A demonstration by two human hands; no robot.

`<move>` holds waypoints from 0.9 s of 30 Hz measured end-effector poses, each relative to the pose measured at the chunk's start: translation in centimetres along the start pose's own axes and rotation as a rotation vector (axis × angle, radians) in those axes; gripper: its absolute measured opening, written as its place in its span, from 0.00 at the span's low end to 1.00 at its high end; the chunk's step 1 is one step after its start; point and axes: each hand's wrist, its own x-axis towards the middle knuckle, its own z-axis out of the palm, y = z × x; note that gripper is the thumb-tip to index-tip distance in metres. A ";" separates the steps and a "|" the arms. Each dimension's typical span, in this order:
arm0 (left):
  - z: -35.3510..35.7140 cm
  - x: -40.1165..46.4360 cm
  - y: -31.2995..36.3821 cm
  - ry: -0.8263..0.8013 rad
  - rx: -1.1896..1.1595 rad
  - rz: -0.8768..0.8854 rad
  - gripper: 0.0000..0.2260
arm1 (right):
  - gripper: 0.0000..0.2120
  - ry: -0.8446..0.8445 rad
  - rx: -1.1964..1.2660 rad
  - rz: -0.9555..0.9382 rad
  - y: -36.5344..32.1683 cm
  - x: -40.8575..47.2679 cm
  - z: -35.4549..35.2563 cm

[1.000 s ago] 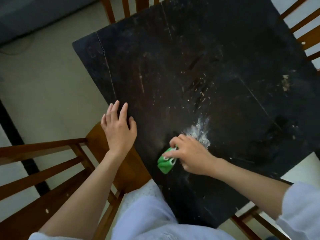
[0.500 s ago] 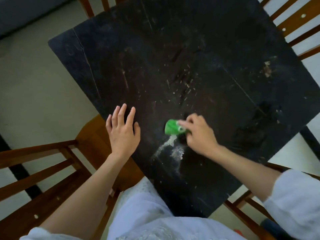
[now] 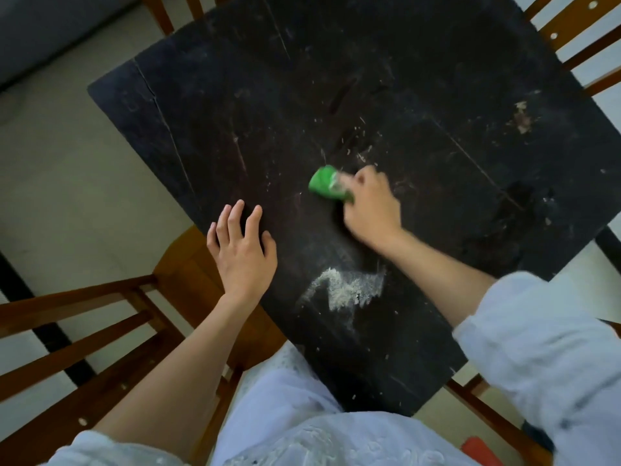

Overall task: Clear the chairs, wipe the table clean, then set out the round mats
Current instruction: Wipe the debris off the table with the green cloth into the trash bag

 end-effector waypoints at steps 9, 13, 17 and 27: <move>-0.2 0.0 -0.8 -0.008 0.027 0.061 0.19 | 0.20 0.034 0.057 -0.043 -3.2 2.1 0.7; -0.4 0.0 -1.0 -0.025 0.002 0.058 0.19 | 0.22 -0.052 -0.055 -0.200 -4.2 -1.0 2.0; -0.7 0.0 -0.8 -0.046 -0.003 0.048 0.19 | 0.23 -0.268 0.056 -0.428 -1.3 -9.3 1.9; 0.1 -2.1 1.2 -0.092 0.039 0.042 0.20 | 0.20 0.189 -0.049 0.291 7.6 -0.2 -2.5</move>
